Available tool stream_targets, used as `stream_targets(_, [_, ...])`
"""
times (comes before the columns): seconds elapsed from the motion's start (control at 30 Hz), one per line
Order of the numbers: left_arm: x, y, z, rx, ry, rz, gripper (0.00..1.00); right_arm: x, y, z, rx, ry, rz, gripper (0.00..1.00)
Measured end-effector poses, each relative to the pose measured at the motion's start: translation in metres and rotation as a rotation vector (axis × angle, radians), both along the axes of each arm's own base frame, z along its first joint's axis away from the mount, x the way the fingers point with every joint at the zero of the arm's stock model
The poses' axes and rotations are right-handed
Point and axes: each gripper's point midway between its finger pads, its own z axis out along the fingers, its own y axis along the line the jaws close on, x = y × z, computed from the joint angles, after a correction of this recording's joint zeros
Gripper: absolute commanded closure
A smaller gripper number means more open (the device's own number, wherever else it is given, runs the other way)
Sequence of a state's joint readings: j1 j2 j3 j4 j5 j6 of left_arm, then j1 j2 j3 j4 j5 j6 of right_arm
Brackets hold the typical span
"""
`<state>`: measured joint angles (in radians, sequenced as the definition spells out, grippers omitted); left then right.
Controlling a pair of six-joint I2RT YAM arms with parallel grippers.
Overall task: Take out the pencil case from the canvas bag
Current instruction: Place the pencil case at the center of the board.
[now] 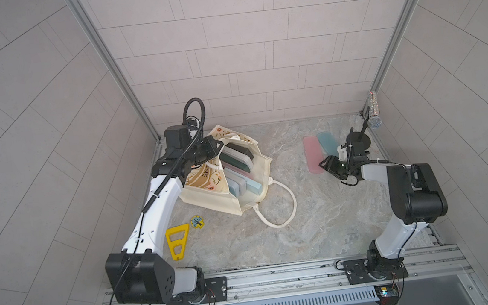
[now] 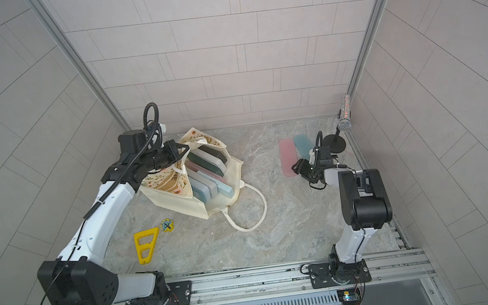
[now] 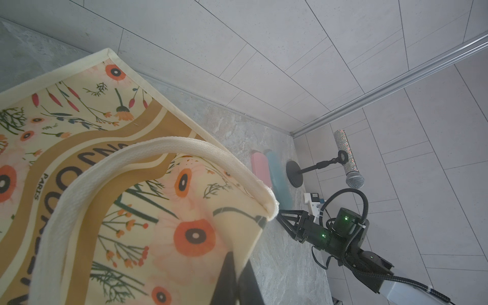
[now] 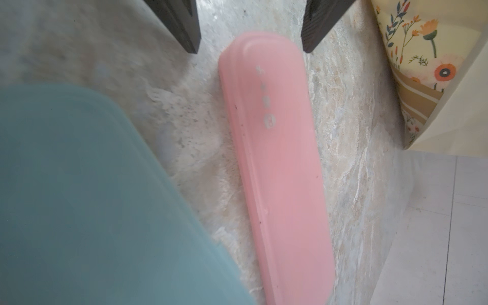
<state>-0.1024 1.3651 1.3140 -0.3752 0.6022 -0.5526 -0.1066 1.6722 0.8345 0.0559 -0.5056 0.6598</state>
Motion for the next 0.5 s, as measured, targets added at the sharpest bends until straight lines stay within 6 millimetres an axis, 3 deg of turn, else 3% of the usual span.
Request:
stream_targets(0.13, [0.001,0.001,-0.003,0.012,0.005,0.001,1.0,-0.013,-0.01,0.028,-0.16,-0.043,-0.021,0.36])
stream_targets(0.23, [0.004,0.002,-0.007,0.033,0.018,0.002,1.0,-0.022,0.009,0.063,-0.308,-0.143,0.036,0.38])
stream_targets(0.37, [0.006,0.005,-0.011,0.069,0.025,0.001,1.0,-0.043,0.078,0.106,-0.427,-0.351,0.228,0.43])
stream_targets(0.5, [0.002,0.003,-0.017,0.103,0.033,-0.018,1.0,-0.076,0.147,0.117,-0.465,-0.508,0.457,0.46])
